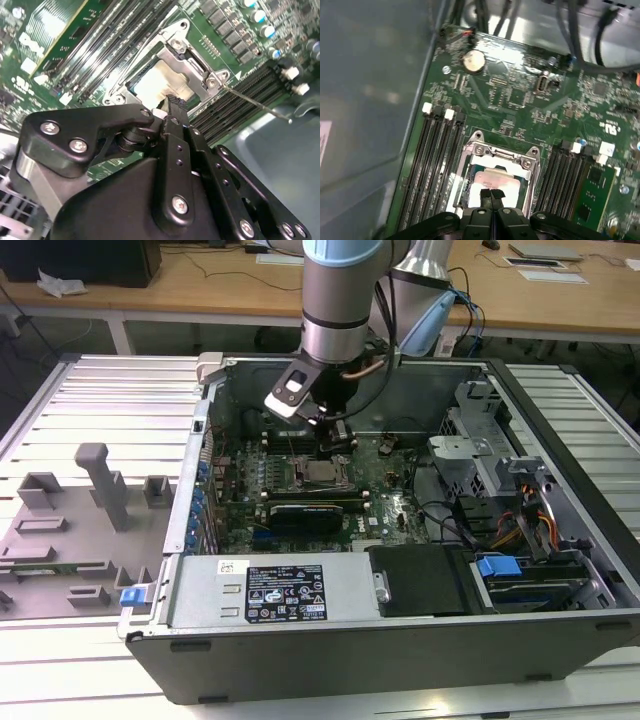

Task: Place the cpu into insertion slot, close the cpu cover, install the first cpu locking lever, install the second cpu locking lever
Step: 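Close the cpu cover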

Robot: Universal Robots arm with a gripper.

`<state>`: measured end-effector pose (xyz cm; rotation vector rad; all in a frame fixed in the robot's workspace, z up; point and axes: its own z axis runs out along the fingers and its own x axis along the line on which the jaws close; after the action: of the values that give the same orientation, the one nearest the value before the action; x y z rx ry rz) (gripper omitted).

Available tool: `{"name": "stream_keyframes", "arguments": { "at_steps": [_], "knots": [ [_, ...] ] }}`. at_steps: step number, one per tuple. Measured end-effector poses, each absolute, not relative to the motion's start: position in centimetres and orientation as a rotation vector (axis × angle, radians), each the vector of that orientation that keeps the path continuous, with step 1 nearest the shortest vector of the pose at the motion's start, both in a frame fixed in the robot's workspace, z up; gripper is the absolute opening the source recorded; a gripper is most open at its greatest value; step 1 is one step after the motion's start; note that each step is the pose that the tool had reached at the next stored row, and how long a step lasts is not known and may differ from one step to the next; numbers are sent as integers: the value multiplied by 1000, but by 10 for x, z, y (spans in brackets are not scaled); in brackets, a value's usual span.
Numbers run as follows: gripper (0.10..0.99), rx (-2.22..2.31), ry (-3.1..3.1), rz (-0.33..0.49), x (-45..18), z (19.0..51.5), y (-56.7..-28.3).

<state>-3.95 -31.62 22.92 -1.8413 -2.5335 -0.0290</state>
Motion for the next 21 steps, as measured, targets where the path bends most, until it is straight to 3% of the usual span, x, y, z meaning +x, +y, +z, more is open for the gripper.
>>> {"name": "stream_keyframes", "arguments": {
  "at_steps": [21],
  "knots": [
    [106,-1064,-2943,-21,-40,228,-316]
  ]
}}
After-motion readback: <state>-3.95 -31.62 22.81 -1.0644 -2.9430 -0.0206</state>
